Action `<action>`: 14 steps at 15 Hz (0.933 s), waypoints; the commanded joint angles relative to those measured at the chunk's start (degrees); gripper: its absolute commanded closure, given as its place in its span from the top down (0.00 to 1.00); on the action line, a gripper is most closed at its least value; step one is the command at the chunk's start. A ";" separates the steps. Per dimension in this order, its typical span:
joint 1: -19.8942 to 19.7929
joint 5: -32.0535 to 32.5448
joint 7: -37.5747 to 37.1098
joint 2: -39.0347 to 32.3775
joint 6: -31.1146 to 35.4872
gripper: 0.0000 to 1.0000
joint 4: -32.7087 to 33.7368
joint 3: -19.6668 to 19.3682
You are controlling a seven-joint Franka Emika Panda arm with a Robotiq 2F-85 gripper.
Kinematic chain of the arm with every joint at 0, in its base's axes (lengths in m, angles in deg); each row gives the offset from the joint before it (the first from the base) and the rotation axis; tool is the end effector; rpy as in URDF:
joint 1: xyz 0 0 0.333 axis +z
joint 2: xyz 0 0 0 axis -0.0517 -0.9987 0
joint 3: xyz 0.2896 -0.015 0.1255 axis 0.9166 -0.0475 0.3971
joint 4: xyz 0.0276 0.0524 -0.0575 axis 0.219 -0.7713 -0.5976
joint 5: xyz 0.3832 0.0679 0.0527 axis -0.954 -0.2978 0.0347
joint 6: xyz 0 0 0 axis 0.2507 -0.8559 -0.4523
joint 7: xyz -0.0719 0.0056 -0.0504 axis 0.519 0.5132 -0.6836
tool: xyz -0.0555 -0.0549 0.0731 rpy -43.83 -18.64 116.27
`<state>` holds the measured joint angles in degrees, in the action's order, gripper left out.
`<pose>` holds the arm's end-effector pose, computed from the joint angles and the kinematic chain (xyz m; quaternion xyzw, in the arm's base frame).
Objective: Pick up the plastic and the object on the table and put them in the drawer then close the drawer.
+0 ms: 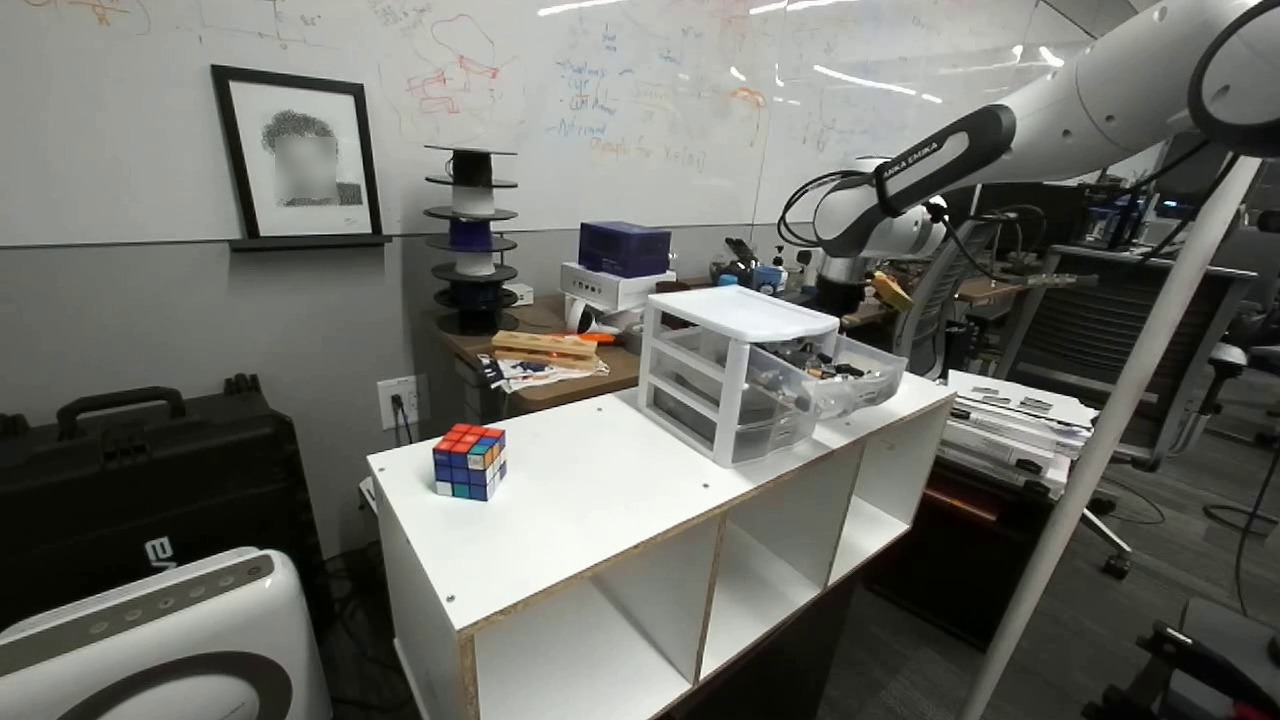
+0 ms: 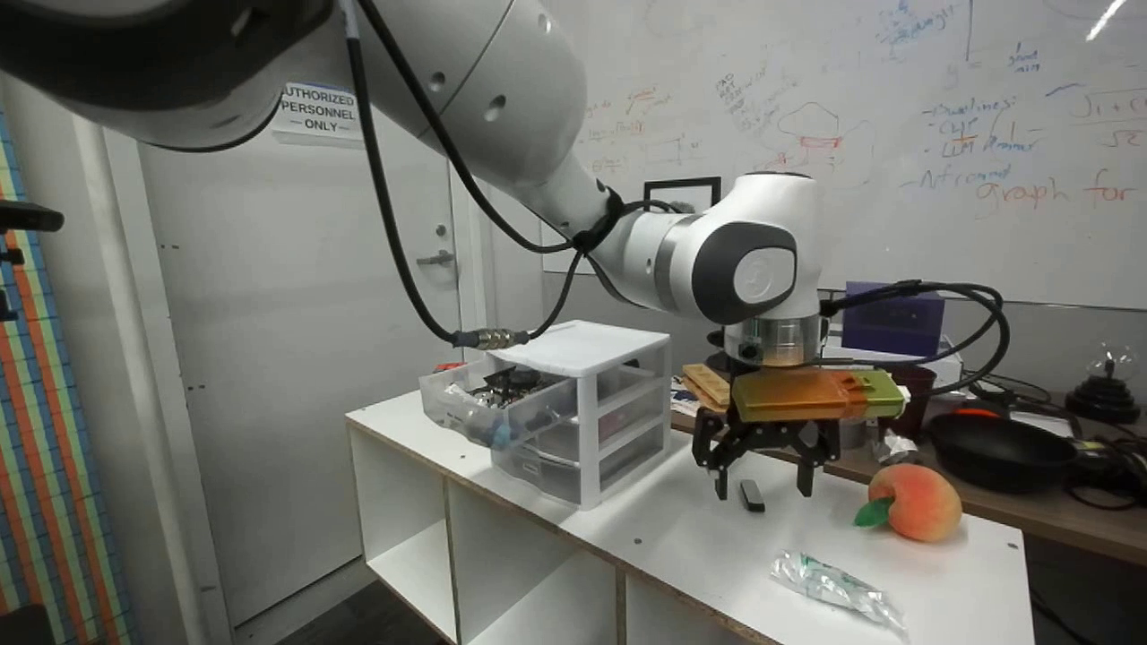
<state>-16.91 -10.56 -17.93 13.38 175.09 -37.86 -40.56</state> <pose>0.7189 -0.2588 0.2140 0.9406 0.3375 0.0307 0.0181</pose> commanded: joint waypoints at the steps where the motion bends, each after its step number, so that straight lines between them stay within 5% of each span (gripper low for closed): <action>1: -1.31 -3.16 0.08 -2.20 -1.53 0.93 4.36 2.47; 2: -1.31 -3.42 -0.04 -2.55 -1.65 0.74 4.79 2.54; 4: -0.84 -2.70 -0.28 -3.30 -2.00 0.68 5.21 1.81; 11: -0.42 -1.43 -0.27 -4.67 -1.86 0.17 5.81 0.83; 14: -0.26 -1.33 -0.41 -4.45 -1.88 0.12 5.82 0.78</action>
<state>-17.51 -12.51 -17.99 10.28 174.17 -33.97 -39.66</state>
